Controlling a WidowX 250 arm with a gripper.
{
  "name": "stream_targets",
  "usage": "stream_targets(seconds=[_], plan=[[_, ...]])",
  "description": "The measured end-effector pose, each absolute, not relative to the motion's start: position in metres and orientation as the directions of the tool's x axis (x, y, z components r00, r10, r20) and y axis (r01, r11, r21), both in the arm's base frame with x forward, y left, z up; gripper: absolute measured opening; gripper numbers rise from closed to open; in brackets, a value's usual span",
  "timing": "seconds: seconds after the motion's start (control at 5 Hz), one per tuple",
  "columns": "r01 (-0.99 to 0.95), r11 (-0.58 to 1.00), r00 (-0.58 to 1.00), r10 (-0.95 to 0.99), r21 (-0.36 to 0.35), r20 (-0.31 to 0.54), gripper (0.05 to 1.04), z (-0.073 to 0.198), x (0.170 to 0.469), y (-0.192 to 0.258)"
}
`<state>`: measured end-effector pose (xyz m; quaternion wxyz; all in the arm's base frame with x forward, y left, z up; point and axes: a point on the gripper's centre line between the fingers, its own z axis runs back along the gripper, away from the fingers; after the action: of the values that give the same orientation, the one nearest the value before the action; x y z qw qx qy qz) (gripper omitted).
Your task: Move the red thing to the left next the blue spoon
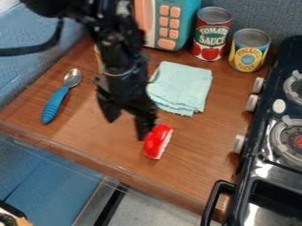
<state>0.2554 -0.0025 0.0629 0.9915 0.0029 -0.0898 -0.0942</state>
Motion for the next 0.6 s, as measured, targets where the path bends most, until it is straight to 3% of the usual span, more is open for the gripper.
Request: stream_targets(seconds=[0.6], plan=[[0.196, 0.98, 0.973, -0.199, 0.032, 0.121, 0.999, 0.032, 0.276, -0.033]])
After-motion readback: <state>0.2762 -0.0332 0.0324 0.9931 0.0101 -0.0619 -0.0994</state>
